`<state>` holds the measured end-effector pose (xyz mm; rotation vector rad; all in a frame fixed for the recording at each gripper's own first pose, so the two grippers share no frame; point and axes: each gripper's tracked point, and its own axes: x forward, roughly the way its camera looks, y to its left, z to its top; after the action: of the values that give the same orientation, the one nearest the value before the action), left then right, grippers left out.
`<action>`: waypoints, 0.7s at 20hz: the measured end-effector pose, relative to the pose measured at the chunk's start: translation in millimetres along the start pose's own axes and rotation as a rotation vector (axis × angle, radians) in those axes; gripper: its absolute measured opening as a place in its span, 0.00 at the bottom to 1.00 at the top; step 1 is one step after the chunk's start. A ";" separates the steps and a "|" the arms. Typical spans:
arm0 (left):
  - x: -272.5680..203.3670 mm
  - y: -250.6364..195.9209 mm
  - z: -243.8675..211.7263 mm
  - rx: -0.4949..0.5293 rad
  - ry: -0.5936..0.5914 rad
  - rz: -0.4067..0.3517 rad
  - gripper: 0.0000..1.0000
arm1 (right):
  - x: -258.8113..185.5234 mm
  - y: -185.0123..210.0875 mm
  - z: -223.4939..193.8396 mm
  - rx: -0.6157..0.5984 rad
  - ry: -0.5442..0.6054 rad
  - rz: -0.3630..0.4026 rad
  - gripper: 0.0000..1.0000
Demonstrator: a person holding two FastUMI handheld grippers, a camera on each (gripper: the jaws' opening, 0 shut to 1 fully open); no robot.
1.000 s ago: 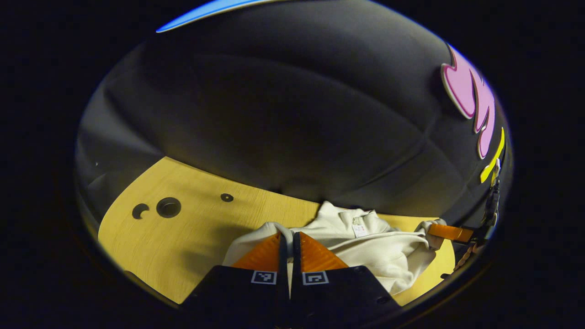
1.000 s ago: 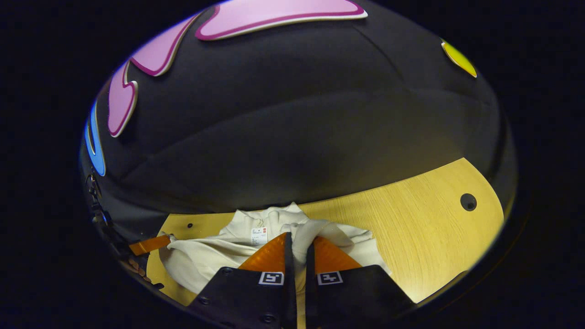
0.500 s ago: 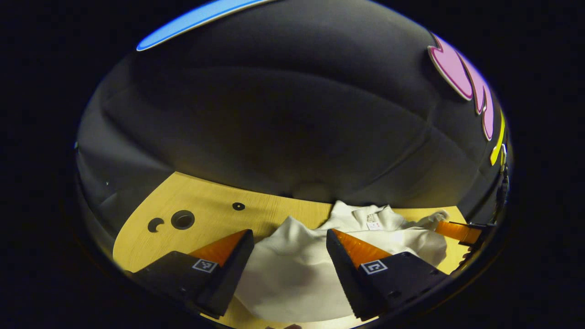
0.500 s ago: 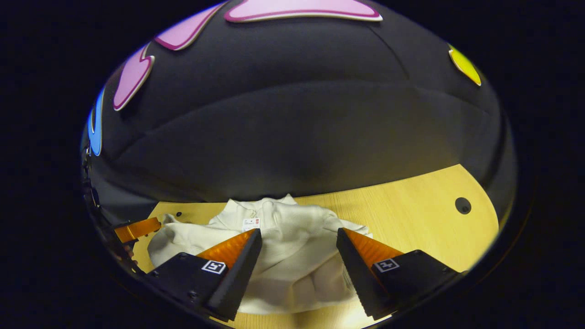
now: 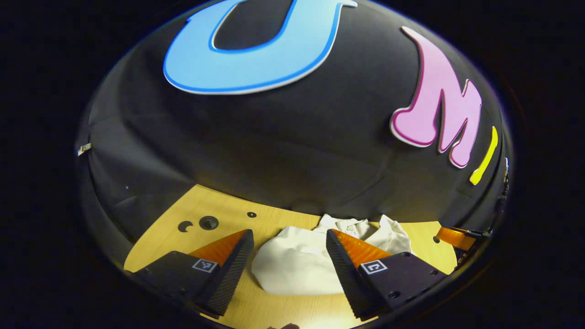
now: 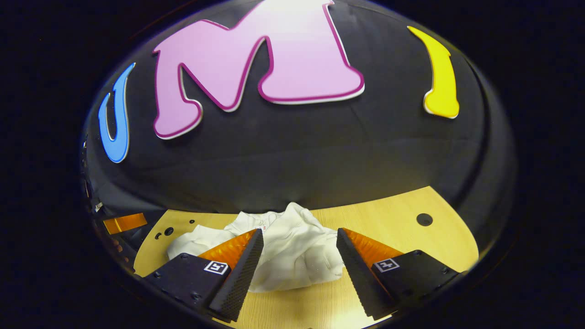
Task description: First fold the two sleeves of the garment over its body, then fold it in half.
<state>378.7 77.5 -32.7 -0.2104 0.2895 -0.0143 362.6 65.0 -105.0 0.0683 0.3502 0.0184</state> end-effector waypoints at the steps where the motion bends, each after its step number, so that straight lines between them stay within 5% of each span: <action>1: -17.1 0.8 2.3 -0.003 -0.023 0.001 0.98 | -15.3 -2.7 7.3 -0.013 -0.016 -0.011 0.98; 9: -151.4 -7.6 -10.8 0.052 -0.114 -0.022 0.98 | -164.0 -0.2 35.0 -0.019 -0.177 -0.075 0.98; 14: -230.2 -28.3 -23.6 -0.029 -0.160 -0.094 0.97 | -243.2 23.4 10.8 -0.068 -0.195 -0.056 0.98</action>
<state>151.8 55.2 15.9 -0.2524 0.1204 -0.0854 137.7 80.4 -10.0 -0.0068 0.1559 -0.0313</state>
